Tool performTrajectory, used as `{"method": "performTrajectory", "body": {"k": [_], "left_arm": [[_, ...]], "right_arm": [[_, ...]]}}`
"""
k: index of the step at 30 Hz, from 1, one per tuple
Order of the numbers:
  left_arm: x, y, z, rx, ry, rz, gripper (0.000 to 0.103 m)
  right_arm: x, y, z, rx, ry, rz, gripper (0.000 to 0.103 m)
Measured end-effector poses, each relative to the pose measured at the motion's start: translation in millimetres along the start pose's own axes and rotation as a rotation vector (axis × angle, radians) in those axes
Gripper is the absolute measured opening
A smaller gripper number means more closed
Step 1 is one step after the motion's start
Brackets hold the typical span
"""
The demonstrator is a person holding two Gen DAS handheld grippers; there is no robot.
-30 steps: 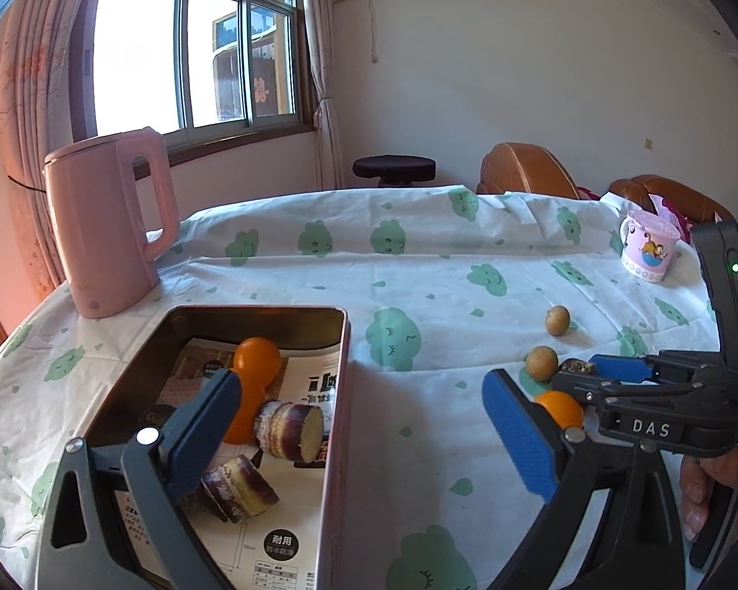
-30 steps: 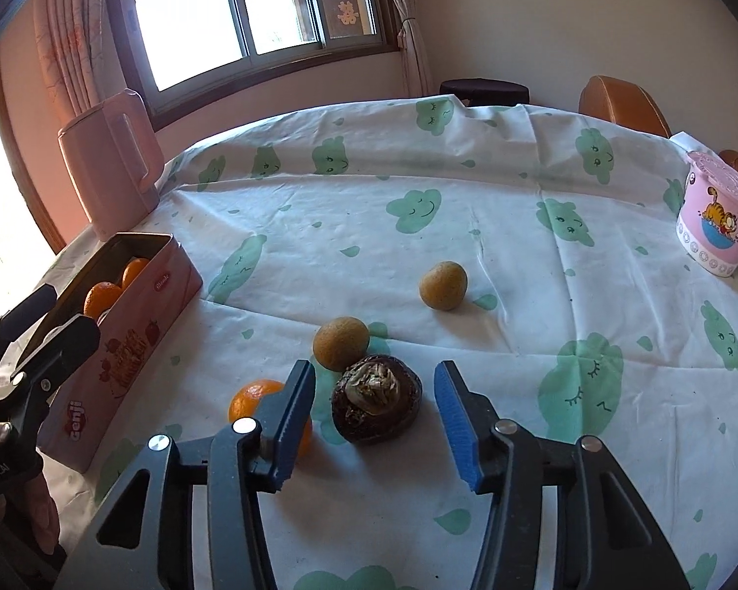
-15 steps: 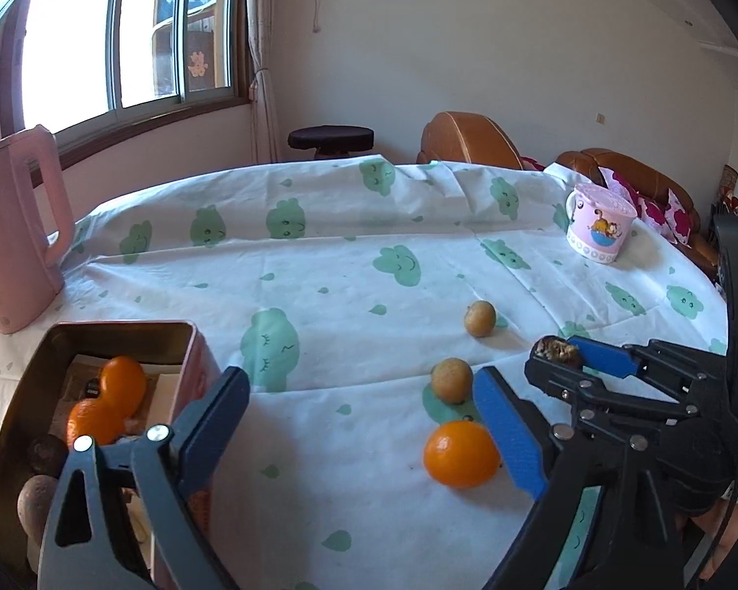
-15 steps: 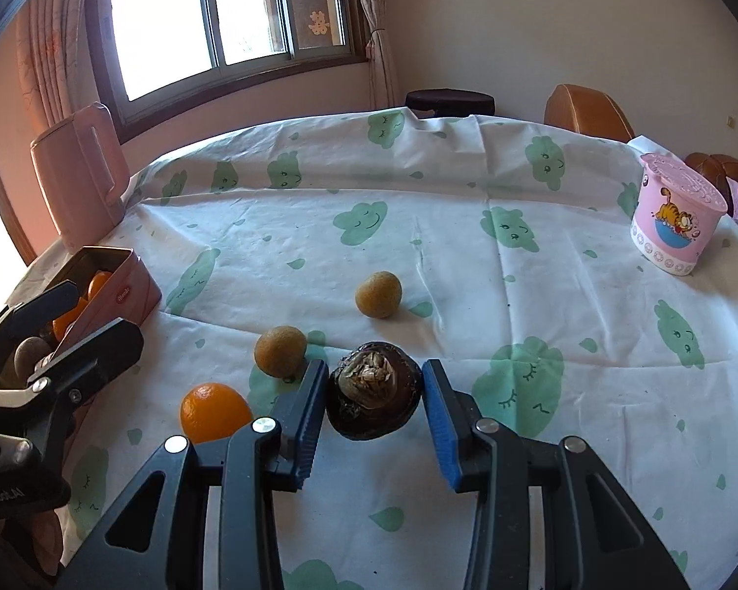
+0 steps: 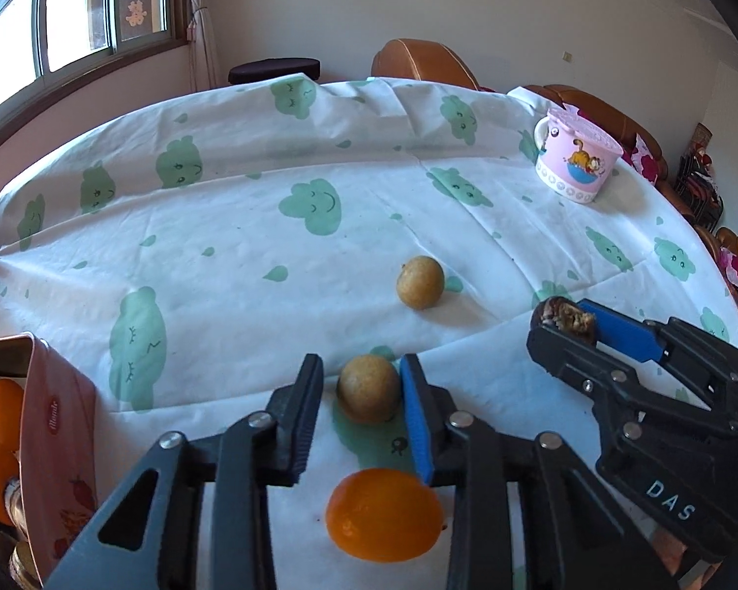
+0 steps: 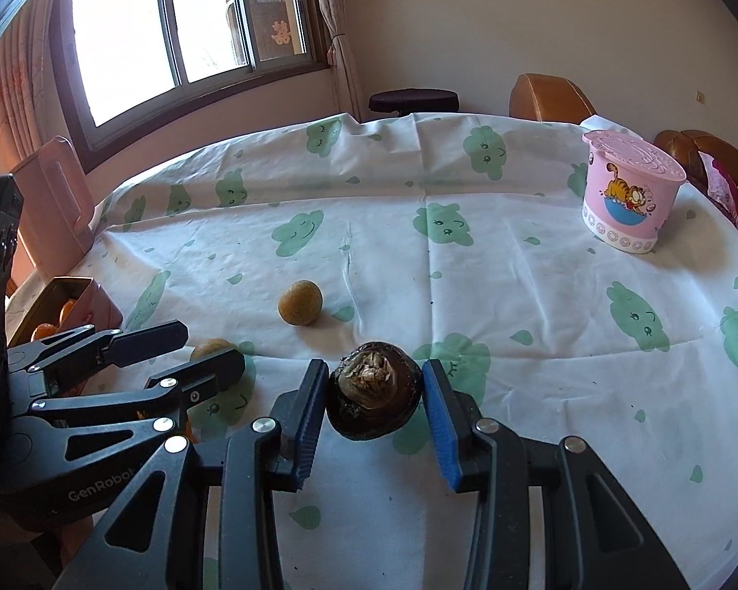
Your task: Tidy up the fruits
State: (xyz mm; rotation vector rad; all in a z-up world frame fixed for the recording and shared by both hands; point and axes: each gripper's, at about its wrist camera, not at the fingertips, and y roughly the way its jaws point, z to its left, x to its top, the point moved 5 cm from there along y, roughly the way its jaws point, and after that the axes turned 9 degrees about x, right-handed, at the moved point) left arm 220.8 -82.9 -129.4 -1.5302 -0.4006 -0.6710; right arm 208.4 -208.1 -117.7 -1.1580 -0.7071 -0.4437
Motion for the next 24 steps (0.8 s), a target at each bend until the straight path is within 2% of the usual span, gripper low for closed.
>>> {"method": "performTrajectory", "body": {"k": [24], "left_arm": [[3.6, -31.1, 15.1, 0.034, -0.064, -0.179, 0.027]], "right_arm": [[3.3, -22.6, 18.7, 0.048, -0.086, -0.111, 0.041]]}}
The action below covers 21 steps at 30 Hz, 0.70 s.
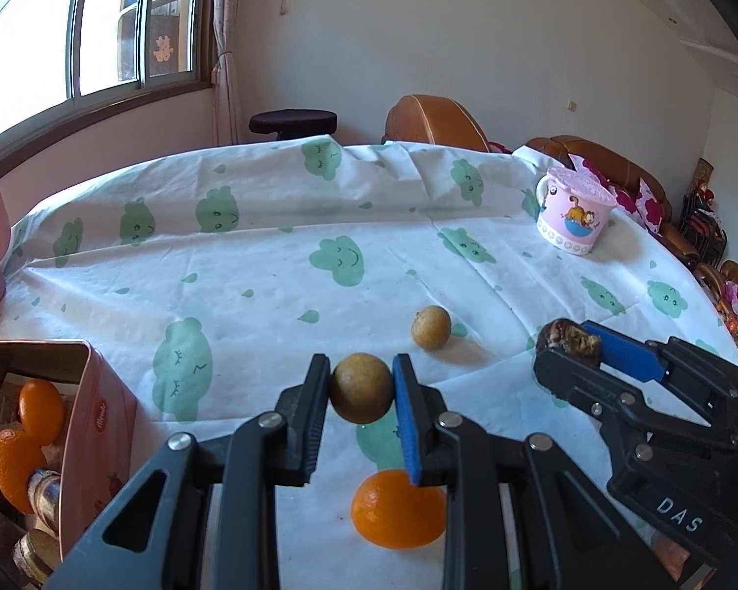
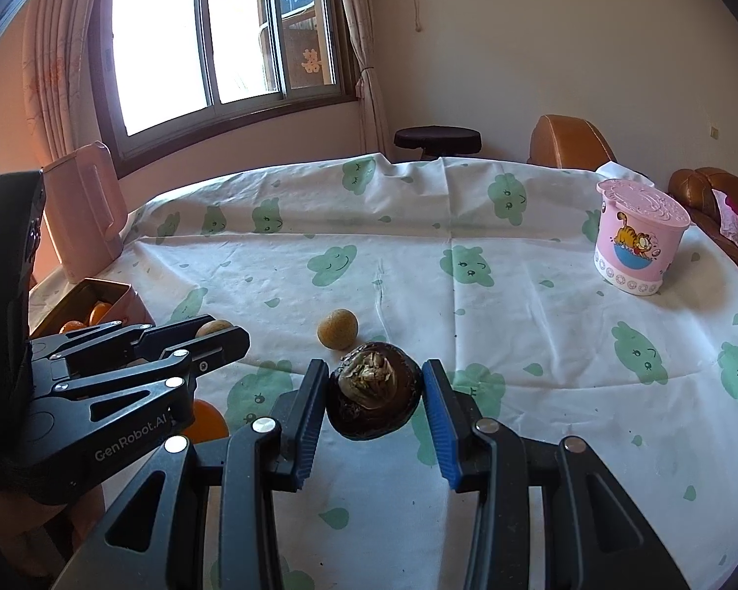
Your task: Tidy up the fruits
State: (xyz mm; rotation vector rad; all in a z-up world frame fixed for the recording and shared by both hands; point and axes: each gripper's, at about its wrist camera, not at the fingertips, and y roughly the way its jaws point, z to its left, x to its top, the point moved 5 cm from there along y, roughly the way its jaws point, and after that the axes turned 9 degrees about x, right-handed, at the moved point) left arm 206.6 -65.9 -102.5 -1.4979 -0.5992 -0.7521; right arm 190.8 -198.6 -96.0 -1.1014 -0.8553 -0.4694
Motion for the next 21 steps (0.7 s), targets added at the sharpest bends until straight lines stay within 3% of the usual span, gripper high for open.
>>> {"method": "performTrajectory", "body": {"k": [21], "left_arm": [[3.4, -28.7, 4.9, 0.036, -0.015, -0.144, 0.027]], "right_arm": [[4.0, -20.9, 6.7, 0.001, -0.039, -0.107, 0.041]]}}
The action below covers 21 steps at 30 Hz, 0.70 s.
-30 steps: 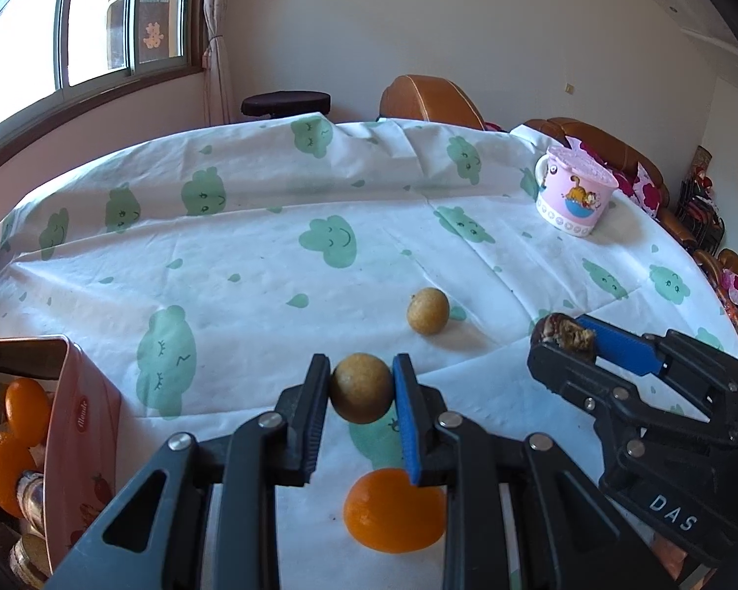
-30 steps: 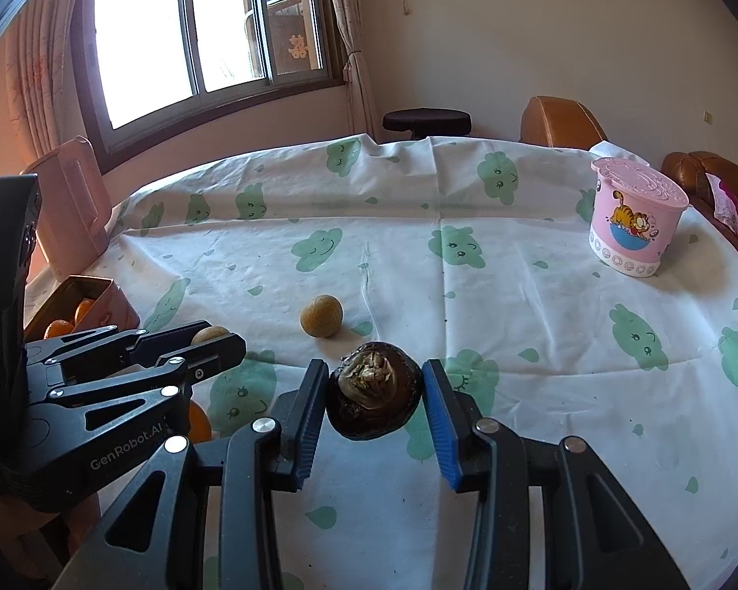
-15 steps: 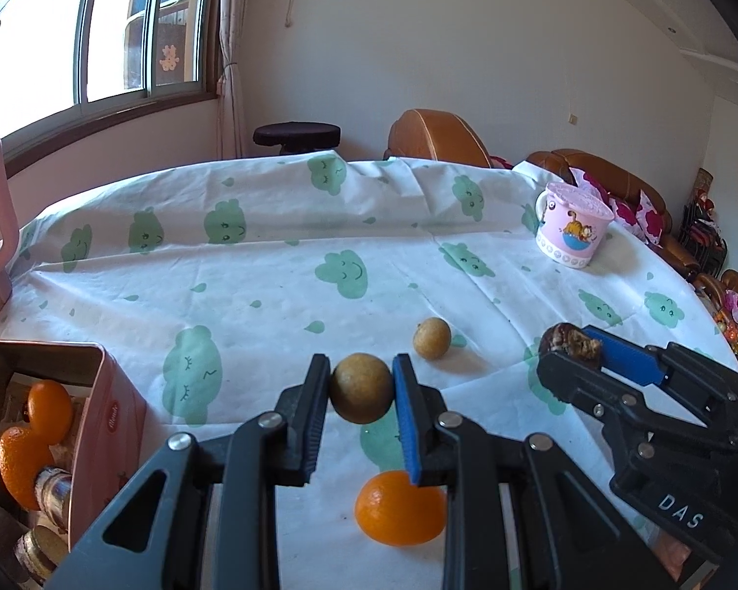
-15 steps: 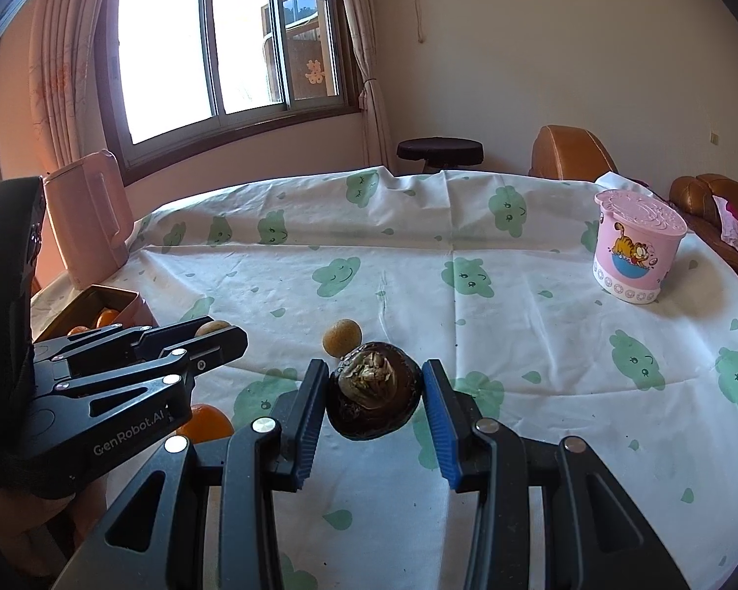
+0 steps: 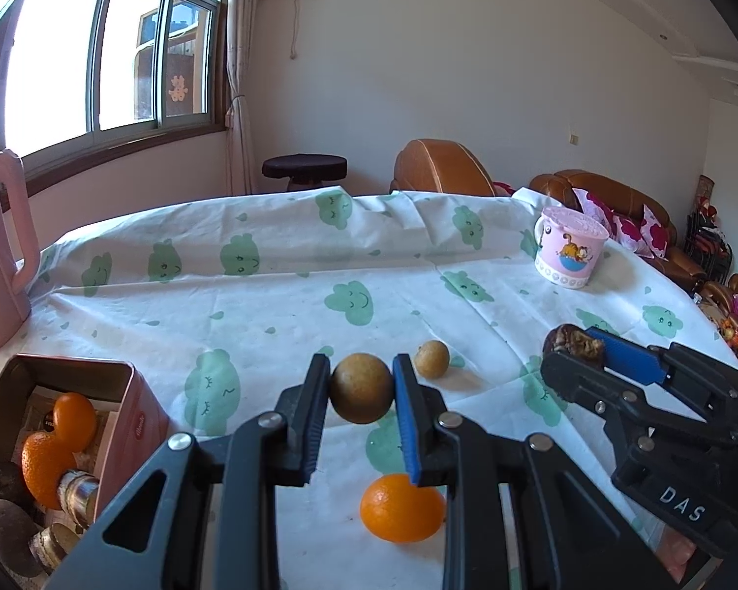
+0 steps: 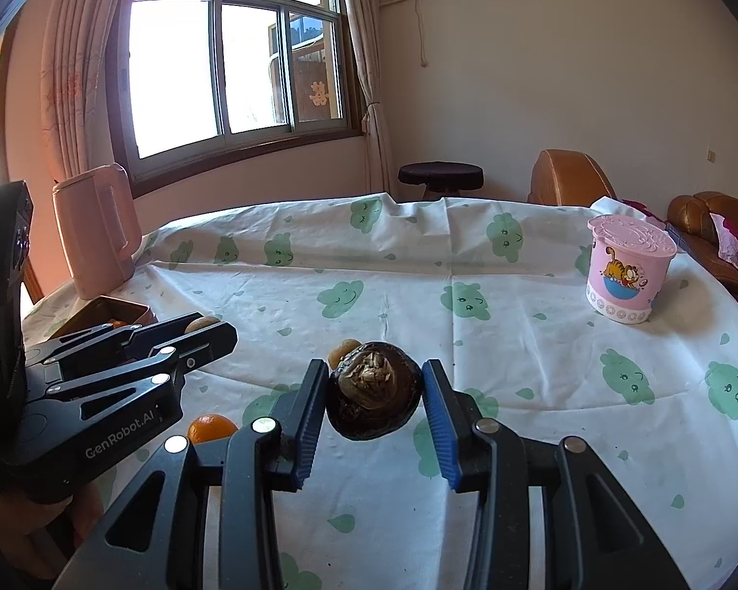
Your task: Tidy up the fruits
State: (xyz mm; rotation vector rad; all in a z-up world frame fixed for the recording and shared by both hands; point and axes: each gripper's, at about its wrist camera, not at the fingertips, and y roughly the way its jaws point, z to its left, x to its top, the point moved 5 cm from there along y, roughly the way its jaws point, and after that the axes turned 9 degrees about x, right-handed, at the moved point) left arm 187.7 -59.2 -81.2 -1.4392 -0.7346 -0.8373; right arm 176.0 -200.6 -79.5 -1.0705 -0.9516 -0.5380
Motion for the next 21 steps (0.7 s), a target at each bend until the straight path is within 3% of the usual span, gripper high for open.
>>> {"method": "performTrajectory", "body": {"k": [21], "left_arm": [[1.6, -17.1, 5.2, 0.024, -0.018, -0.082, 0.027]], "right_arm": [[2.8, -15.0, 8.5, -0.007, -0.042, -0.077, 0.041]]}}
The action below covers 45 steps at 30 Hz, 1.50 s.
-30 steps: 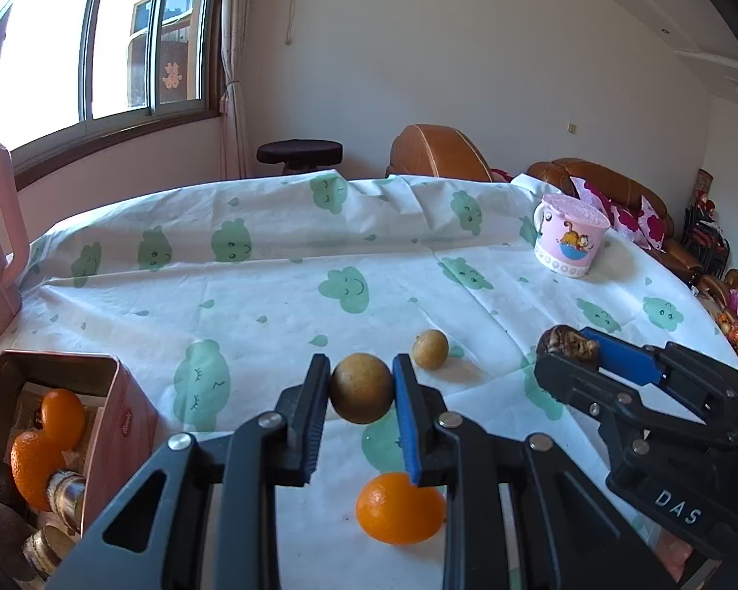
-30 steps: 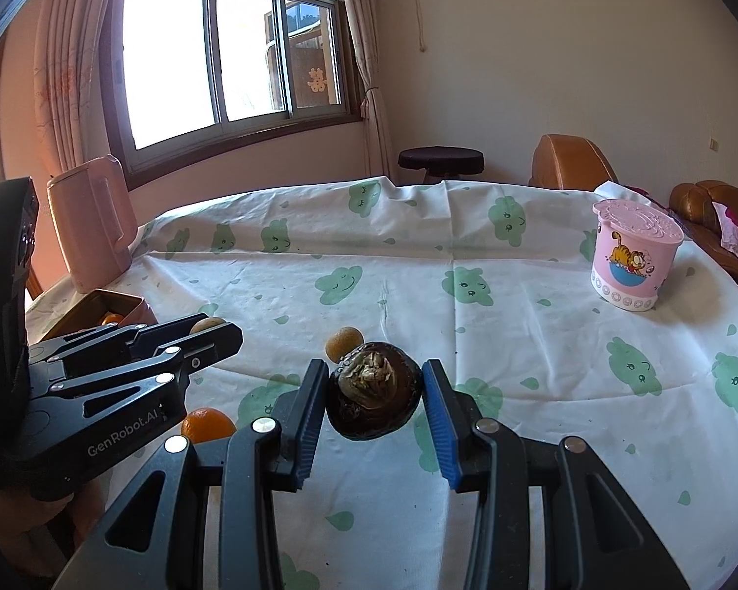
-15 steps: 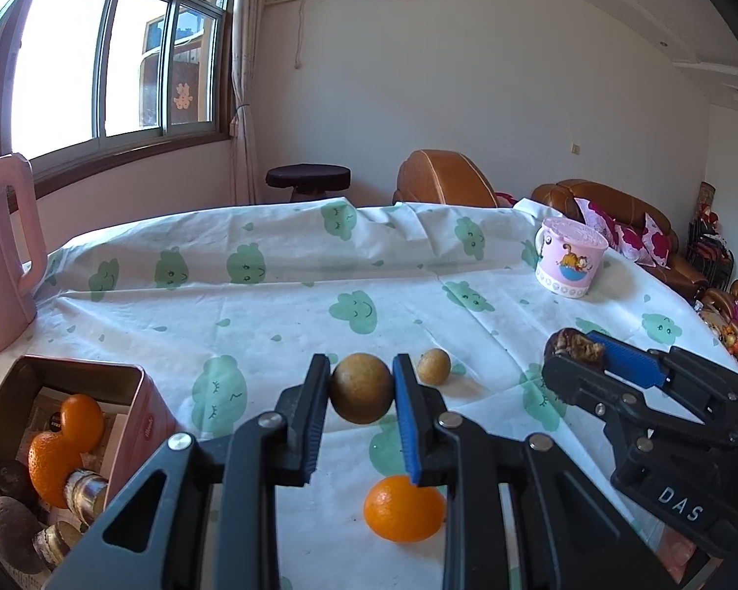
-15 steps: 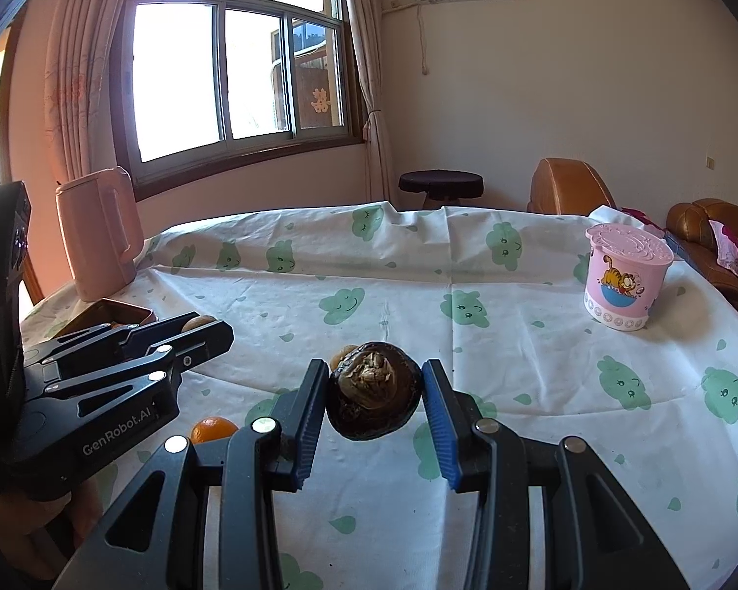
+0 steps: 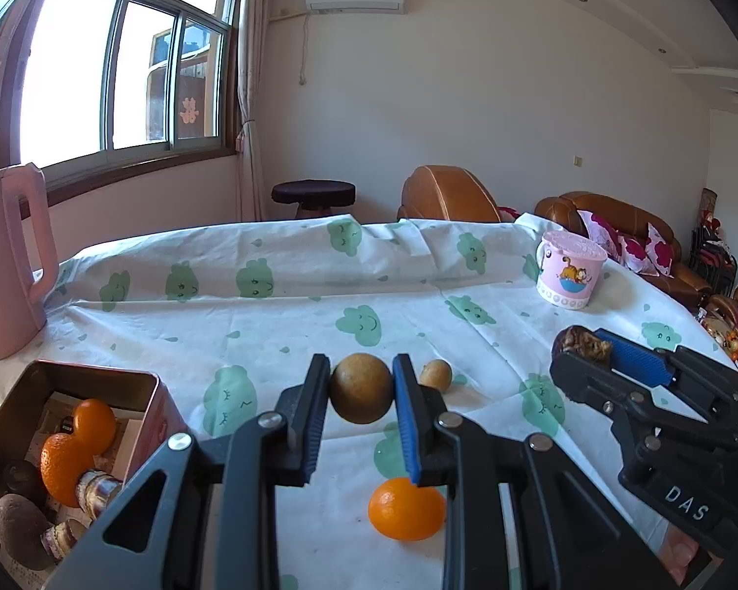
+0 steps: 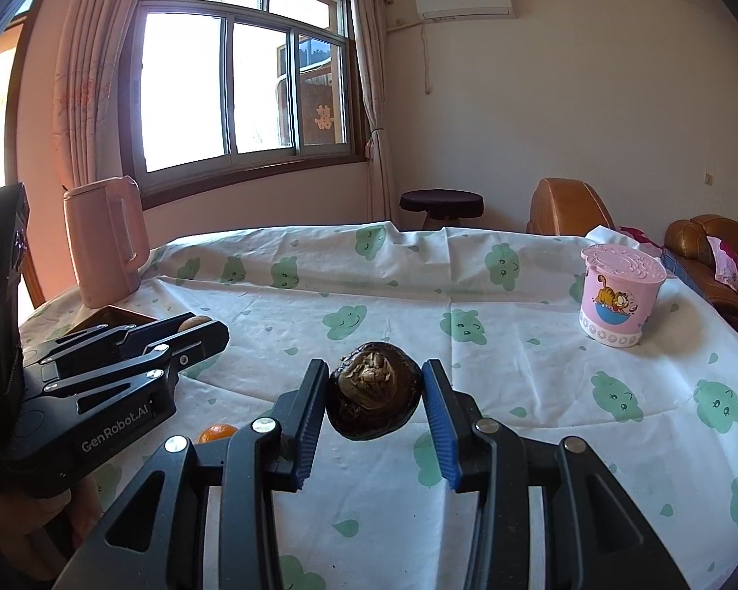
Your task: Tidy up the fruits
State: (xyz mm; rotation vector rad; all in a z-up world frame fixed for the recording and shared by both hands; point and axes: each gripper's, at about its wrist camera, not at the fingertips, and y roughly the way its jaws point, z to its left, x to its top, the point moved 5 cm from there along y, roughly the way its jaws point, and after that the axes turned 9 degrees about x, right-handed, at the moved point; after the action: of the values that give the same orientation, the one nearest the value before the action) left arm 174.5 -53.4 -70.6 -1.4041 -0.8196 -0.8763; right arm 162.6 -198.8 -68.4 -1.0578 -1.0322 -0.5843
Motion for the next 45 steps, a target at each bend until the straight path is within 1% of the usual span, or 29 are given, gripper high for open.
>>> {"method": "performTrajectory", "body": {"k": [23, 30, 45], "left_arm": [[1.5, -19.7, 2.2, 0.031, 0.005, -0.084, 0.027], [1.7, -27.1, 3.1, 0.047, 0.010, -0.117, 0.027], [-2.1, -37.3, 5.6, 0.066, 0.018, -0.128, 0.027]], "right_arm": [[3.7, -17.8, 5.5, -0.010, -0.030, -0.087, 0.041], [4.9, -25.9, 8.7, -0.013, -0.048, -0.130, 0.041], [5.0, -26.0, 11.0, -0.026, -0.063, -0.129, 0.042]]}}
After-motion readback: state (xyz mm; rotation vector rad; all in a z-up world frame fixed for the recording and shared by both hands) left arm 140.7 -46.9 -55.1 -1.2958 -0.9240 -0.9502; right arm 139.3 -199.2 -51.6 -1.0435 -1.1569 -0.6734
